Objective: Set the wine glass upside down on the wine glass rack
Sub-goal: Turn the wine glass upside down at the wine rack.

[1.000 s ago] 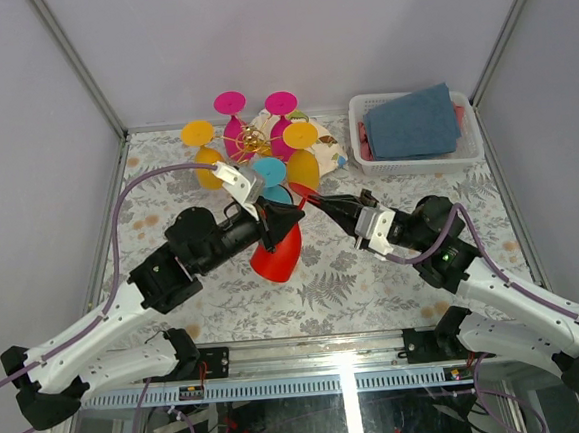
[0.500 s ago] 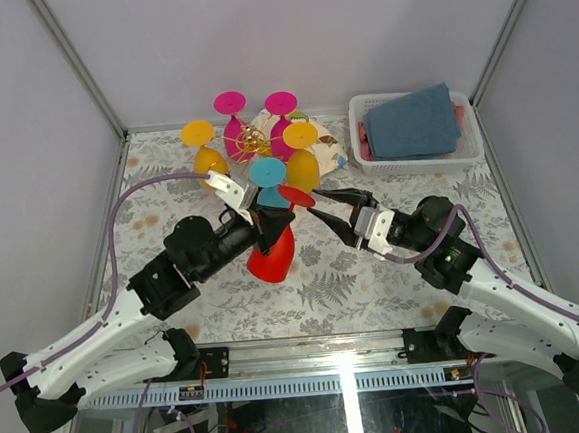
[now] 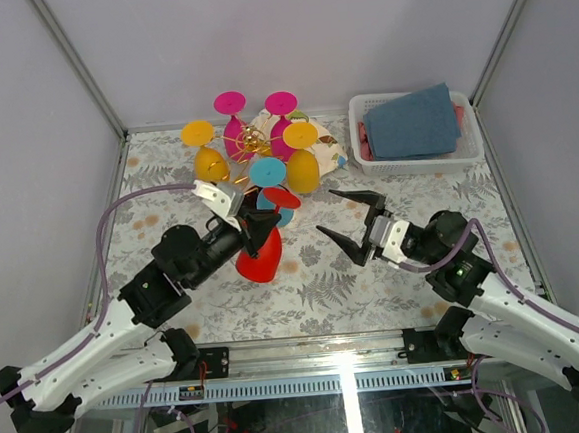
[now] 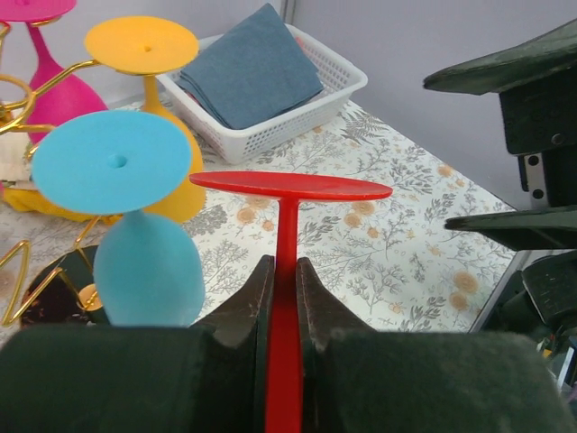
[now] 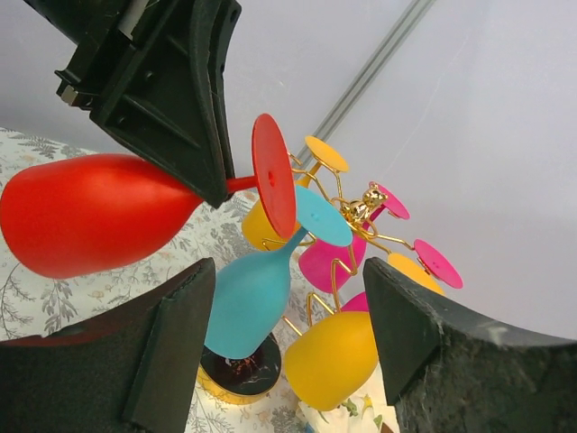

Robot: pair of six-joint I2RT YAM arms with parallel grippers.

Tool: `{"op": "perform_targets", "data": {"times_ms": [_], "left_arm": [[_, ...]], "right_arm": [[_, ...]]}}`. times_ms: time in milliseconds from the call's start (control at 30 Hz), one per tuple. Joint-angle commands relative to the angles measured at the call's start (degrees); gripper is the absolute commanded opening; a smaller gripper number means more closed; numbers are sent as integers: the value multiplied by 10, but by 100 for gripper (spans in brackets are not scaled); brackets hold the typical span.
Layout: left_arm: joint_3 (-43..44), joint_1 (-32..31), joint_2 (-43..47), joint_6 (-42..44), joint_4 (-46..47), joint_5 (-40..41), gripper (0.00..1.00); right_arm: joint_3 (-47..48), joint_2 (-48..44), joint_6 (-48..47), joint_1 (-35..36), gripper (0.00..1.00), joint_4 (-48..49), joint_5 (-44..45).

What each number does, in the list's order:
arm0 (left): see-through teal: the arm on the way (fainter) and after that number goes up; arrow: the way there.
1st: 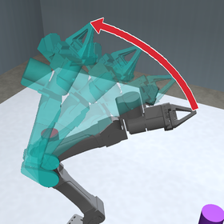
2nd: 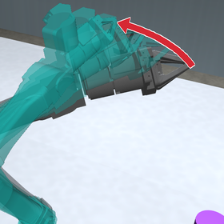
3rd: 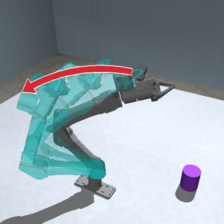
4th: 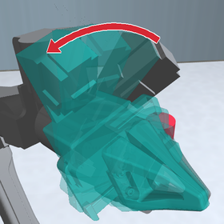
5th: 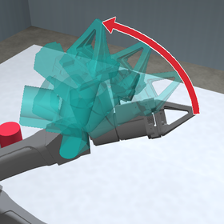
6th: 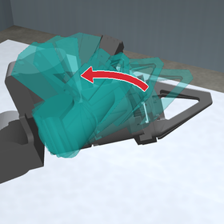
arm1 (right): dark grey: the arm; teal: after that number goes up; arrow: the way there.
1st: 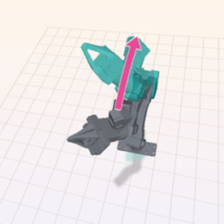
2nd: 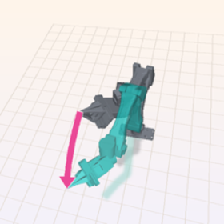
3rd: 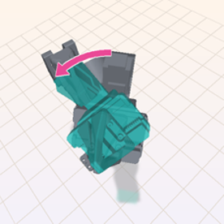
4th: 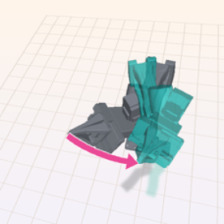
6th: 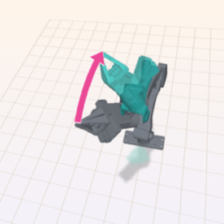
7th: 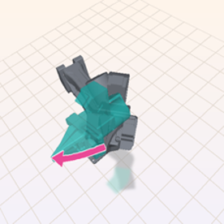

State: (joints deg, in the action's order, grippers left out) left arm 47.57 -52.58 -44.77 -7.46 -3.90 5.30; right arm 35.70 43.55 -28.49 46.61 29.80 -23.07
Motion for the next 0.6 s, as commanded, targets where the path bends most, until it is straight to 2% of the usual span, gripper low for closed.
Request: {"op": "perform_targets", "data": {"times_ms": [0, 333, 567], "left_arm": [[-24, 11, 39, 20, 29, 21, 0], [-93, 12, 138, 28, 41, 36, 0], [-127, 14, 160, 18, 74, 76, 0]], "right_arm": [[-10, -24, 40, 3, 74, 22, 11], [-18, -9, 70, 3, 75, 44, 57], [29, -1, 131, 3, 82, -34, 169]]}}
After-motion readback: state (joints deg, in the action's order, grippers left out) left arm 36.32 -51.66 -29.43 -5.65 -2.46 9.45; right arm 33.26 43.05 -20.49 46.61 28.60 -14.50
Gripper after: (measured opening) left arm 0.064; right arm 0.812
